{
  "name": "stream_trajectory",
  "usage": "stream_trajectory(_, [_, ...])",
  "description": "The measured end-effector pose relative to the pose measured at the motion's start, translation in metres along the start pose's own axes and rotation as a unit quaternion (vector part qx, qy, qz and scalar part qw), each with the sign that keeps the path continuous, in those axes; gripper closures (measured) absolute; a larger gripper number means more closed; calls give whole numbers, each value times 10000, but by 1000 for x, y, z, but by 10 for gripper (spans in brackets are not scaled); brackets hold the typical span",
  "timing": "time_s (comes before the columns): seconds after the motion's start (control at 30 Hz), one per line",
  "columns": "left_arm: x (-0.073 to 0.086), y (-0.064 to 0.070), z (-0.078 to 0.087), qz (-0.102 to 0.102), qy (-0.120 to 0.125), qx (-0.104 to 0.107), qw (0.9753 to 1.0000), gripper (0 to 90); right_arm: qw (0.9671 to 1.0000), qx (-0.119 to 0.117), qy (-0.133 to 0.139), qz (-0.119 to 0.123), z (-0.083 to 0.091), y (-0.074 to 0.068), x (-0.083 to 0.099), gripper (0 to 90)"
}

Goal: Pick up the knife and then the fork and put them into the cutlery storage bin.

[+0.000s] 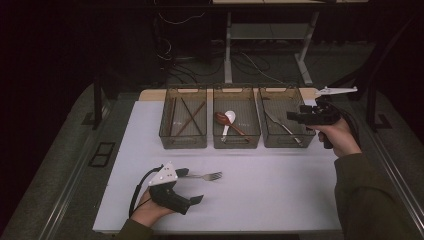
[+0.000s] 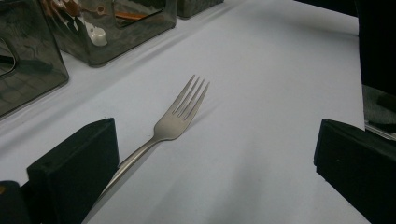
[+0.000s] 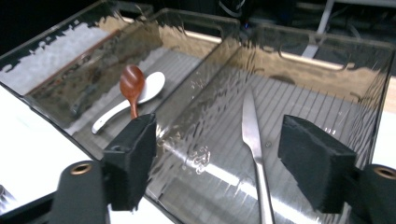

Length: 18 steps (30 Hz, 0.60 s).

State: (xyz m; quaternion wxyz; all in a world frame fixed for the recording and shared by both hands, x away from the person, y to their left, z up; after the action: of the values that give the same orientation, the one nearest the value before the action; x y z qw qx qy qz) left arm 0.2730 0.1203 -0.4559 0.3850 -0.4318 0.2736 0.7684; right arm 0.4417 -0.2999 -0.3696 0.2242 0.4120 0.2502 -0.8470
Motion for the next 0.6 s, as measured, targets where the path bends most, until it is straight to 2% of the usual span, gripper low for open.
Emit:
stream_trajectory(0.07, [0, 0, 0, 6, -3, -4, 10000, 0, 9998, 24, 172, 56, 5, -7, 1, 225])
stream_trajectory(0.2, [0, 0, 0, 4, -8, -13, 10000, 0, 9987, -114, 467, 195, 14, -24, 5, 180])
stream_trajectory(0.43, [1, 0, 0, -30, -56, 1, 10000, 0, 9966, -336, 487, 576, 21, -58, 27, 164])
stream_trajectory(0.6, [0, 1, -1, -21, -62, 7, 10000, 0, 9961, -425, 430, 649, 19, -70, 49, 164])
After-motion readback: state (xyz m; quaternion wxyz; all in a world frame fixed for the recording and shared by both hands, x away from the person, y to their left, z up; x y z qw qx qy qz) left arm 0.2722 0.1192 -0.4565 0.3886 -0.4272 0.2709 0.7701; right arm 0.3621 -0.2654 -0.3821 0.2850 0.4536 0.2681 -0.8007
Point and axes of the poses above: each handheld gripper's, and its own axes: z roughly backward along the jaws, x roughly out of its underside, y roughly to its right, the point moved 4 cm from there along -z, roughly forward along the jaws, and after that the axes turned 5 degrees about -x, right-handed, at the moved point
